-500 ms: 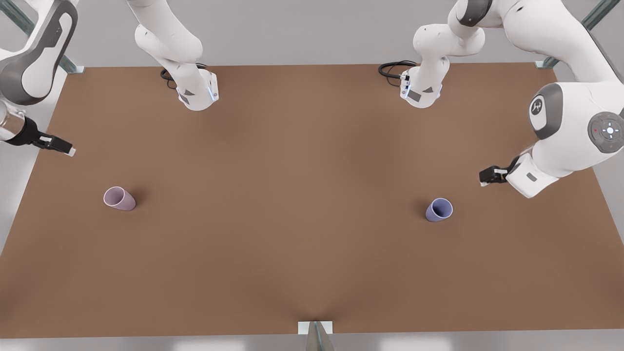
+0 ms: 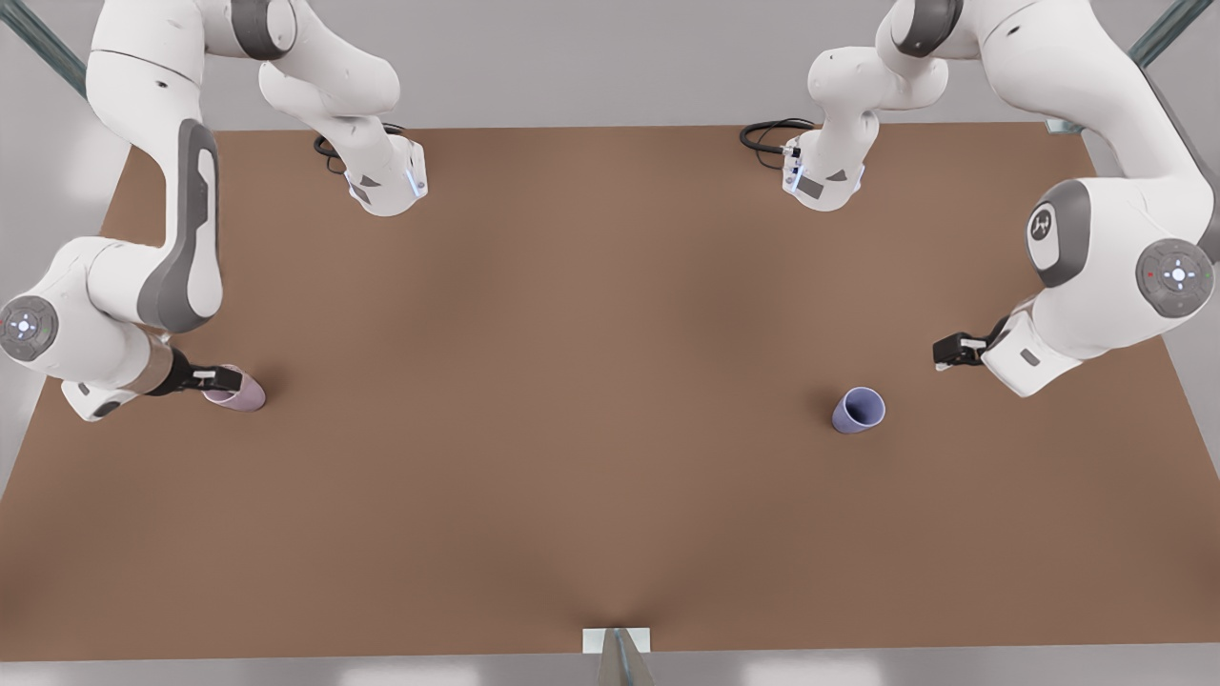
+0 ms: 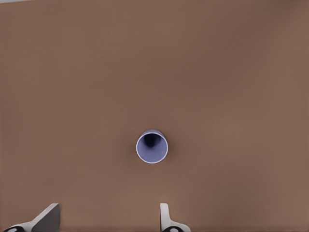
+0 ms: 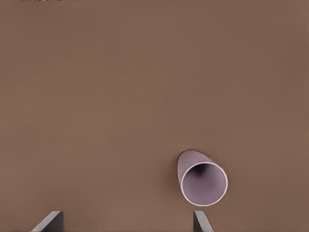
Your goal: Stack the cups, with the pink cup at the bottom and the purple cup at the top
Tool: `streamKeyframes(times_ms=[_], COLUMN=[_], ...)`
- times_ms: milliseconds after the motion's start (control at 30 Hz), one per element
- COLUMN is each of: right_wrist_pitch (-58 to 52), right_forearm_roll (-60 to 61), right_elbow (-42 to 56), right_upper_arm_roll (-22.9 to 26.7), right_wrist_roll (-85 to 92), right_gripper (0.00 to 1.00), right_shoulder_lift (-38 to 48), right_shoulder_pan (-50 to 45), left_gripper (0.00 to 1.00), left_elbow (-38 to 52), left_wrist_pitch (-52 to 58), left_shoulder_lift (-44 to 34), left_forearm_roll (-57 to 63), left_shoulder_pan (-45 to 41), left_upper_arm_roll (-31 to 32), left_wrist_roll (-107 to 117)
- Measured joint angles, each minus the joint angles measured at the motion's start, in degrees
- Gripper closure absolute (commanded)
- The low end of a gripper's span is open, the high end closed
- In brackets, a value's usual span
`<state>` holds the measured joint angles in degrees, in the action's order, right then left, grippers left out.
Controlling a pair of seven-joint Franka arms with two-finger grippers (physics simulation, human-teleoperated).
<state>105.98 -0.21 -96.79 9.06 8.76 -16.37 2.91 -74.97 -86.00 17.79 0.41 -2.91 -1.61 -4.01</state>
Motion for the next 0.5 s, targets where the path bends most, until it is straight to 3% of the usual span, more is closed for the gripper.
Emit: streamKeyframes(times_ms=[133, 367, 500], right_wrist_pitch=[3.46, 12.80, 16.83], right_forearm_roll=[0.49, 5.02, 6.86], right_elbow=[0.02, -5.44, -6.08], right_upper_arm_roll=[0.27, 6.68, 7.48], right_wrist_roll=[1.07, 6.67, 10.36], right_gripper=[0.00, 0.00, 0.00], right_shoulder_lift=[-3.88, -6.87, -8.59], right_shoulder_pan=[2.06, 4.61, 4.58], left_gripper=[0.00, 0.00, 0.00], left_elbow=[0.03, 0.06, 0.06], left_wrist_pitch=[0.14, 0.24, 0.26], left_shoulder_lift=[0.32, 1.03, 1.34], left_forearm_roll=[0.00, 0.00, 0.00], left_shoulder_pan=[0.01, 0.02, 0.02], left_upper_arm_roll=[-0.12, -0.13, -0.15], left_wrist_roll=[-0.20, -0.46, -0.57])
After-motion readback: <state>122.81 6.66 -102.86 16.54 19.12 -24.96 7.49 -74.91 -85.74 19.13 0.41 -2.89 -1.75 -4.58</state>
